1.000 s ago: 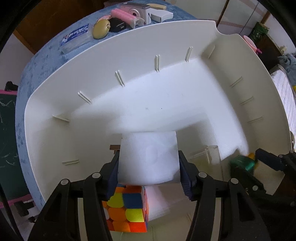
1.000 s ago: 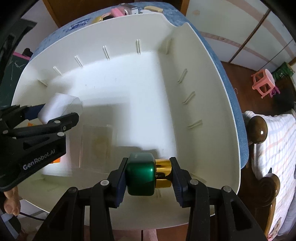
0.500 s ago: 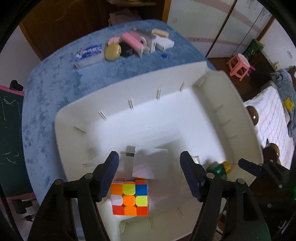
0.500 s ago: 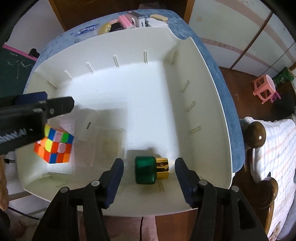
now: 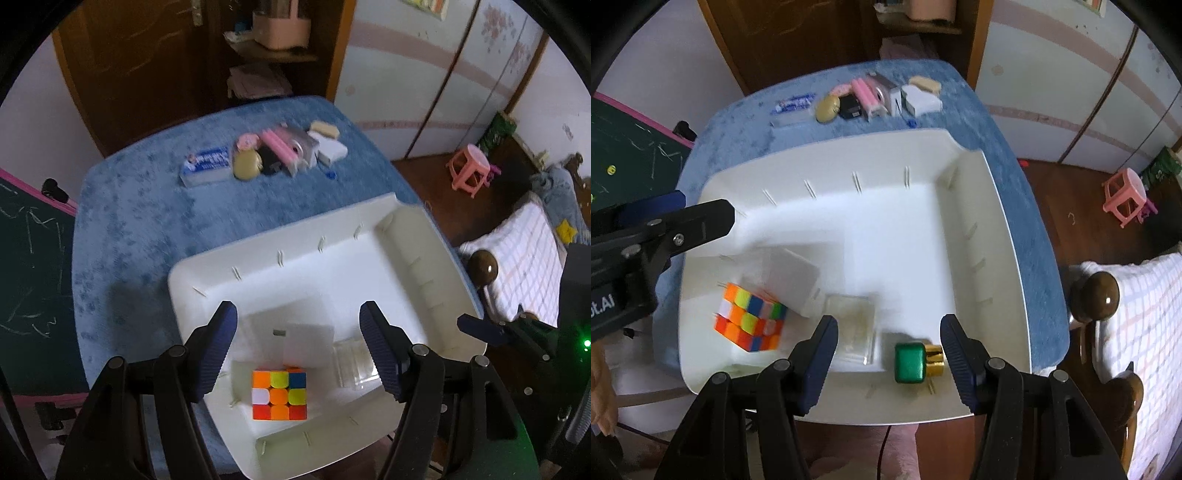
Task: Organize rigid objects
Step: 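Lower the white block and green bottle into the tray and open both tools, then grasp the blue floss box with the left tool while the right tool grasps the silver device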
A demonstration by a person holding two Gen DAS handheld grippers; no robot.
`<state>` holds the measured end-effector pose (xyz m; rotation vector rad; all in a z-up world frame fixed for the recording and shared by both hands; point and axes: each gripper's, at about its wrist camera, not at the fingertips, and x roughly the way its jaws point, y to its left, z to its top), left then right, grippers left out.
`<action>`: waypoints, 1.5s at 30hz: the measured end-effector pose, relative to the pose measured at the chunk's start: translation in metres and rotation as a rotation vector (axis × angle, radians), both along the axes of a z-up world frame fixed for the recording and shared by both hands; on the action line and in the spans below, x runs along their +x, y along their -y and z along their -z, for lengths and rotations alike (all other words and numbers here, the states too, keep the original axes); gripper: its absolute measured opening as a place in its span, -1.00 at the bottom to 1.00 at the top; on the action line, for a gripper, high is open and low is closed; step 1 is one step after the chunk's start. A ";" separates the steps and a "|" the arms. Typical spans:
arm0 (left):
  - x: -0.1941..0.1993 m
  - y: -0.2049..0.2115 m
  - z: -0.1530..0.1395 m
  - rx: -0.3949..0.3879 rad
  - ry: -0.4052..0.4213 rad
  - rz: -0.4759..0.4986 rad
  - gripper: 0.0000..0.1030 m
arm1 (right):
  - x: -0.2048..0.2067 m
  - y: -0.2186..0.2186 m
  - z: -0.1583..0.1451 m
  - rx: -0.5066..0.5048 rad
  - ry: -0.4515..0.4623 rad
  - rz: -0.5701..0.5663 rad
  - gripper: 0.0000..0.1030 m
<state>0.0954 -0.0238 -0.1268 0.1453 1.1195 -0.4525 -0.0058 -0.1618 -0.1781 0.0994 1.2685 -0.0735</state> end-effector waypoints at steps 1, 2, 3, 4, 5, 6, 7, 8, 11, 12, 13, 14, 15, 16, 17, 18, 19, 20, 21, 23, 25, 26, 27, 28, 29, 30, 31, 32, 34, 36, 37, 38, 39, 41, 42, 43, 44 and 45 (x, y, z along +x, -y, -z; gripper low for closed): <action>0.000 -0.003 -0.003 -0.002 0.006 -0.008 0.40 | 0.002 0.000 -0.004 -0.001 0.005 -0.002 0.14; 0.003 -0.008 -0.009 -0.007 0.012 -0.021 0.40 | 0.003 0.000 -0.008 -0.002 0.013 -0.006 0.14; 0.005 -0.012 -0.014 -0.010 0.016 -0.032 0.41 | 0.005 0.000 -0.011 -0.004 0.021 -0.009 0.14; 0.007 -0.016 -0.018 -0.013 0.022 -0.043 0.41 | 0.007 0.001 -0.016 -0.007 0.029 -0.012 0.14; 0.008 -0.020 -0.022 -0.015 0.030 -0.055 0.41 | 0.009 0.001 -0.020 -0.007 0.035 -0.014 0.14; 0.012 -0.026 -0.030 -0.015 0.040 -0.071 0.41 | 0.011 0.002 -0.023 -0.005 0.040 -0.018 0.14; 0.016 -0.030 -0.035 -0.013 0.048 -0.082 0.41 | 0.014 0.003 -0.028 -0.002 0.047 -0.022 0.14; 0.019 -0.034 -0.039 -0.009 0.055 -0.092 0.43 | 0.016 0.004 -0.032 -0.004 0.052 -0.024 0.14; 0.030 -0.046 -0.059 -0.007 0.092 -0.125 0.52 | 0.026 0.008 -0.048 -0.042 0.081 -0.032 0.14; 0.033 -0.049 -0.064 -0.008 0.104 -0.133 0.53 | 0.029 0.010 -0.053 -0.053 0.090 -0.038 0.14; 0.038 -0.052 -0.072 -0.010 0.119 -0.143 0.53 | 0.034 0.013 -0.060 -0.063 0.102 -0.044 0.14; 0.042 -0.053 -0.077 -0.011 0.126 -0.150 0.54 | 0.037 0.015 -0.065 -0.067 0.109 -0.049 0.14; 0.046 -0.053 -0.081 -0.011 0.134 -0.155 0.54 | 0.041 0.017 -0.070 -0.071 0.116 -0.054 0.14; 0.049 -0.053 -0.085 -0.011 0.141 -0.158 0.54 | 0.048 0.020 -0.078 -0.077 0.125 -0.060 0.14; 0.053 -0.053 -0.089 -0.008 0.149 -0.161 0.54 | 0.053 0.023 -0.084 -0.082 0.133 -0.065 0.14; 0.057 -0.052 -0.092 -0.004 0.155 -0.162 0.54 | 0.059 0.025 -0.090 -0.087 0.140 -0.070 0.14; 0.063 -0.050 -0.095 -0.001 0.160 -0.160 0.54 | 0.066 0.027 -0.096 -0.092 0.147 -0.074 0.14; 0.069 -0.047 -0.098 0.000 0.160 -0.154 0.54 | 0.074 0.030 -0.103 -0.097 0.157 -0.079 0.14; 0.073 -0.045 -0.100 0.000 0.156 -0.151 0.57 | 0.083 0.032 -0.110 -0.102 0.168 -0.087 0.14; 0.086 -0.039 -0.103 -0.007 0.140 -0.149 0.60 | 0.099 0.034 -0.122 -0.108 0.183 -0.101 0.14; 0.098 -0.034 -0.103 -0.008 0.120 -0.172 0.60 | 0.115 0.037 -0.132 -0.111 0.198 -0.120 0.14; 0.104 -0.033 -0.102 -0.007 0.106 -0.188 0.60 | 0.126 0.038 -0.138 -0.114 0.205 -0.134 0.14; 0.113 -0.030 -0.100 -0.006 0.085 -0.208 0.60 | 0.137 0.040 -0.142 -0.119 0.211 -0.145 0.14; 0.122 -0.028 -0.096 -0.009 0.059 -0.234 0.60 | 0.148 0.042 -0.146 -0.123 0.216 -0.154 0.14; 0.132 -0.026 -0.092 -0.012 0.032 -0.261 0.60 | 0.157 0.043 -0.149 -0.124 0.218 -0.161 0.14; 0.139 -0.026 -0.088 -0.014 0.011 -0.286 0.60 | 0.166 0.045 -0.151 -0.123 0.220 -0.169 0.14; 0.150 -0.024 -0.082 -0.014 -0.011 -0.320 0.60 | 0.177 0.047 -0.152 -0.119 0.220 -0.177 0.14; 0.156 -0.022 -0.077 -0.014 -0.020 -0.339 0.60 | 0.190 0.049 -0.154 -0.114 0.219 -0.186 0.14; 0.176 -0.019 -0.061 -0.007 -0.047 -0.406 0.60 | 0.214 0.052 -0.152 -0.102 0.219 -0.210 0.14; 0.191 -0.018 -0.046 -0.015 -0.084 -0.454 0.60 | 0.237 0.055 -0.145 -0.094 0.208 -0.225 0.14; 0.202 -0.017 -0.032 -0.021 -0.119 -0.496 0.60 | 0.247 0.056 -0.140 -0.085 0.201 -0.231 0.14; 0.207 -0.017 -0.024 -0.027 -0.136 -0.516 0.60 | 0.258 0.057 -0.133 -0.074 0.189 -0.239 0.14; 0.214 -0.016 -0.013 -0.031 -0.162 -0.546 0.60 | 0.268 0.057 -0.125 -0.062 0.174 -0.245 0.14; 0.230 -0.017 0.013 -0.040 -0.218 -0.620 0.60 | 0.290 0.058 -0.103 -0.034 0.138 -0.258 0.14; 0.235 -0.017 0.022 -0.043 -0.238 -0.648 0.60 | 0.301 0.058 -0.090 -0.020 0.119 -0.270 0.14; 0.241 -0.019 0.033 -0.050 -0.259 -0.686 0.60 | 0.309 0.057 -0.078 -0.011 0.103 -0.281 0.14; 0.247 -0.021 0.043 -0.059 -0.280 -0.723 0.60 | 0.316 0.056 -0.068 -0.005 0.088 -0.290 0.14; 0.251 -0.023 0.053 -0.071 -0.299 -0.762 0.60 | 0.324 0.055 -0.056 0.002 0.069 -0.300 0.14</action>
